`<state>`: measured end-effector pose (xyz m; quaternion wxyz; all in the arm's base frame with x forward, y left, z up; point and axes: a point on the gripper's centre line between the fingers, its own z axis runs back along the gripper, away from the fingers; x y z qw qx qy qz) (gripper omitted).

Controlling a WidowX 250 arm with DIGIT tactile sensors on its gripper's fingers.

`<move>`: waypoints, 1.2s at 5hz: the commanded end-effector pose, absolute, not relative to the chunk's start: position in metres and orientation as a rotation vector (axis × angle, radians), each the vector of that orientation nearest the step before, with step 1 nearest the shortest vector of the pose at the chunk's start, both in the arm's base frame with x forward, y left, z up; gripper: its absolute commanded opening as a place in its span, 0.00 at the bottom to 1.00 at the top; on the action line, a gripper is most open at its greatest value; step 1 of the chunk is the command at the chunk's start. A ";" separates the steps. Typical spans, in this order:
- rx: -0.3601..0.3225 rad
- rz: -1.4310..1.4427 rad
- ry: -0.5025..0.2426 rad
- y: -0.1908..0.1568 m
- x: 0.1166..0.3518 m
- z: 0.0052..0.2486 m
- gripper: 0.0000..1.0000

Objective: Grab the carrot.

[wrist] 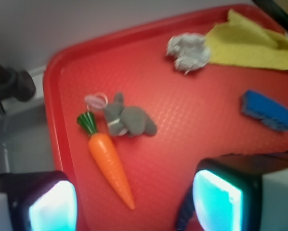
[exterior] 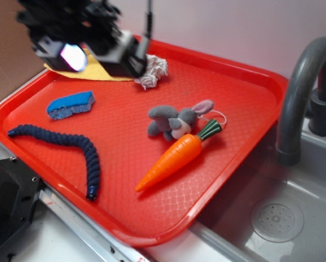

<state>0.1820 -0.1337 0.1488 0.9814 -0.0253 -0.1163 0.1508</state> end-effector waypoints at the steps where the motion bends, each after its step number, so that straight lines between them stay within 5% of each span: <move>1: -0.060 0.192 -0.117 -0.163 0.201 0.098 1.00; 3: -0.051 0.079 -0.027 -0.165 0.212 0.048 1.00; 5: -0.046 0.067 0.006 -0.162 0.220 0.032 0.91; 6: -0.051 0.074 0.030 -0.160 0.222 0.033 0.00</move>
